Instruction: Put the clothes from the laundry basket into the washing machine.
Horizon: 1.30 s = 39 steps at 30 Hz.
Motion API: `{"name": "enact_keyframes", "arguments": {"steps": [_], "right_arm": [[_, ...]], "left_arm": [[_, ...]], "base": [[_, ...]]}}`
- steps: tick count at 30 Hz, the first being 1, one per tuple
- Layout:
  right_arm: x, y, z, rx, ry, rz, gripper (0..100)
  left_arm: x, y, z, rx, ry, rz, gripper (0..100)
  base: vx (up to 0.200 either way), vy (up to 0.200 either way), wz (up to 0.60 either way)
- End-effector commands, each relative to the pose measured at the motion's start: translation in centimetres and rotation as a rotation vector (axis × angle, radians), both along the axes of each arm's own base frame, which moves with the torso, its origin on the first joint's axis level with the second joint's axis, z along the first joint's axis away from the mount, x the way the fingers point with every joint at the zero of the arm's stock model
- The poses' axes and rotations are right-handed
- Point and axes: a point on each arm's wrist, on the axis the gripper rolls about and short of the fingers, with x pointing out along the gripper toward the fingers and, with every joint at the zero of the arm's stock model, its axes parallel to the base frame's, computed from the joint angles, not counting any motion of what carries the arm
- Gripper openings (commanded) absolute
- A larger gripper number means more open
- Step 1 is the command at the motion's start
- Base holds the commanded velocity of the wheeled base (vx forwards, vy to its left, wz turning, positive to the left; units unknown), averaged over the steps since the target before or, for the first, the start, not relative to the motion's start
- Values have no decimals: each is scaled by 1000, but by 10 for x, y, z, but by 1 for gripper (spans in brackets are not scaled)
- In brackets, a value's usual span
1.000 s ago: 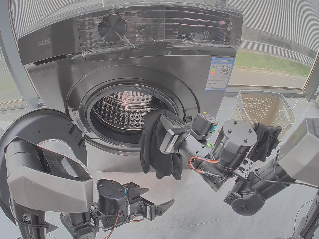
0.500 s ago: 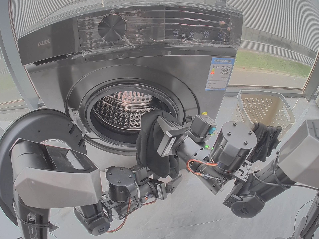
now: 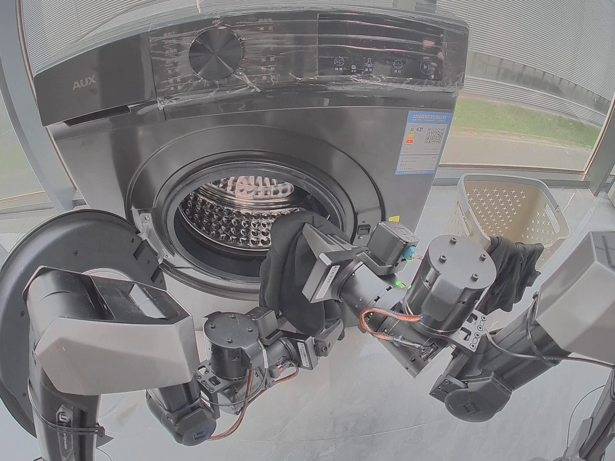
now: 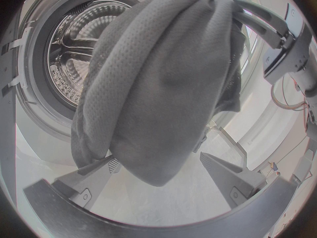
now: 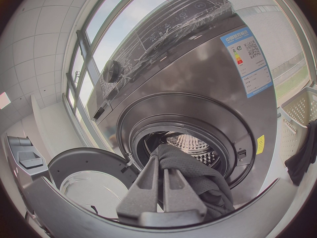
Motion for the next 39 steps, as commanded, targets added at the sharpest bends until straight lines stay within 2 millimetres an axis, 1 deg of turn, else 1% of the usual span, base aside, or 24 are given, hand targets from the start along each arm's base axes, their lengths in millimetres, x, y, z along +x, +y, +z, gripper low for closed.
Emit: {"name": "enact_keyframes", "arguments": {"steps": [1,11,12,14,18,22,27,29,33,34,35,38,39], "right_arm": [[-1,1,-1,-1,1,4,0],[-2,2,-2,-1,5,9,0],[-2,2,-2,-1,5,9,0],[-2,2,-3,-4,7,9,0],[-2,3,-4,-6,9,9,0],[-2,2,-8,-16,14,11,0],[-5,-1,-17,-45,26,15,0],[-6,-3,-20,-55,35,19,0],[-7,-4,-22,-60,40,19,0],[-7,-4,-22,-60,40,19,0],[-6,-6,-23,-61,43,14,100],[-3,-8,-23,-62,45,5,100],[-2,-10,-24,-66,51,0,100]], "left_arm": [[5,2,1,-8,-11,18,100],[9,0,7,-22,-37,48,100],[9,0,7,-22,-37,50,0],[9,1,9,-25,-41,56,0],[4,3,22,-44,-61,53,0],[-2,7,30,-50,-68,44,0],[-17,14,43,-49,-79,19,0],[-26,16,50,-56,-82,-8,0],[-41,21,61,-67,-89,-66,0],[-41,21,61,-67,-89,-66,0],[-49,24,67,-76,-95,-87,0],[-57,30,77,-93,-110,-110,0],[-62,34,82,-102,-120,-127,0]], "base": [[0,0,0],[0,0,0],[0,0,0],[0,0,0],[0,0,0],[0,0,0],[0,0,0],[0,0,0],[0,0,0],[0,0,0],[0,0,0],[0,0,0],[0,0,0]]}}
